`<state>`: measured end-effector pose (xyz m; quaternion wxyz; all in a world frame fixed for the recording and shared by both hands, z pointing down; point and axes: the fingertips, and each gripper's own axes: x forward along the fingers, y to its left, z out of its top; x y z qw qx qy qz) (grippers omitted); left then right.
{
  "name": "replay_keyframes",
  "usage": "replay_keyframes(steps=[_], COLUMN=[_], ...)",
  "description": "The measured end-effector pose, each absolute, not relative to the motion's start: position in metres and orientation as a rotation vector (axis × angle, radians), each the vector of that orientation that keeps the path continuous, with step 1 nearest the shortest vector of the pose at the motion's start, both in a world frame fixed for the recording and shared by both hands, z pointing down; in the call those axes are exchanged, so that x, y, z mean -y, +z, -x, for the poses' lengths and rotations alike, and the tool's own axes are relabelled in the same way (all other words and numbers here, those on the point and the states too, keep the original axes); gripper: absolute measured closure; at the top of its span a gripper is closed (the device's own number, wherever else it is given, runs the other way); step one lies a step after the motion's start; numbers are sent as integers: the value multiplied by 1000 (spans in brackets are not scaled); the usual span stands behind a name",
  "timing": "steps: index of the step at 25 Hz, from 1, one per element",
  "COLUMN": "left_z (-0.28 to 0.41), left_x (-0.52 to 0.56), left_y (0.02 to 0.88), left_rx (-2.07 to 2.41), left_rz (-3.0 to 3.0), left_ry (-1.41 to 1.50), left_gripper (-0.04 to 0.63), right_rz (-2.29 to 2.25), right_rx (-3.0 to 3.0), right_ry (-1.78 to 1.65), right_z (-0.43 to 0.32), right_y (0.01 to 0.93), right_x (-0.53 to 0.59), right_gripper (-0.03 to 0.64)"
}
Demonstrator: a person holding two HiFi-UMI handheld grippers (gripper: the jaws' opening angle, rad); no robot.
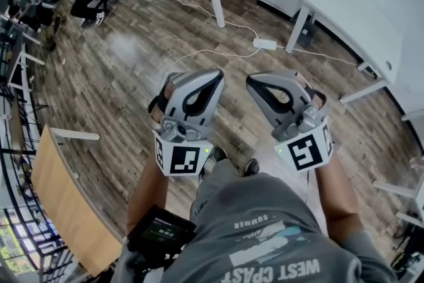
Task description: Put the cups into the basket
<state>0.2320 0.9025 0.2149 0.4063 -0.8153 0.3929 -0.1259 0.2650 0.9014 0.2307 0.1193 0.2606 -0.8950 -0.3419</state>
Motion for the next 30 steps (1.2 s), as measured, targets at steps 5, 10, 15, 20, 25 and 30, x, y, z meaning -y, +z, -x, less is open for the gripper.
replay_keyframes(steps=[5, 10, 15, 20, 25, 30], left_z=[-222, -202, -182, -162, -156, -170], left_x=[-881, -862, -840, -825, -803, -777], left_y=[216, 212, 222, 223, 220, 223], left_rx=[-962, -947, -942, -932, -922, -936], left_rz=[2070, 2053, 2094, 2100, 2106, 2093], left_ry=[-321, -344, -286, -260, -241, -272], left_gripper=[595, 595, 595, 595, 595, 595], right_rz=[-805, -826, -842, -855, -886, -860], right_rx=[2612, 2607, 2591, 2567, 2561, 2585], right_ry=[-978, -962, -953, -944, -931, -940], right_z=[-258, -241, -224, -203, -196, -211], right_y=[230, 232, 235, 238, 230, 230], right_x=[-877, -858, -835, -818, -799, -776], right_gripper=[603, 603, 603, 603, 603, 603])
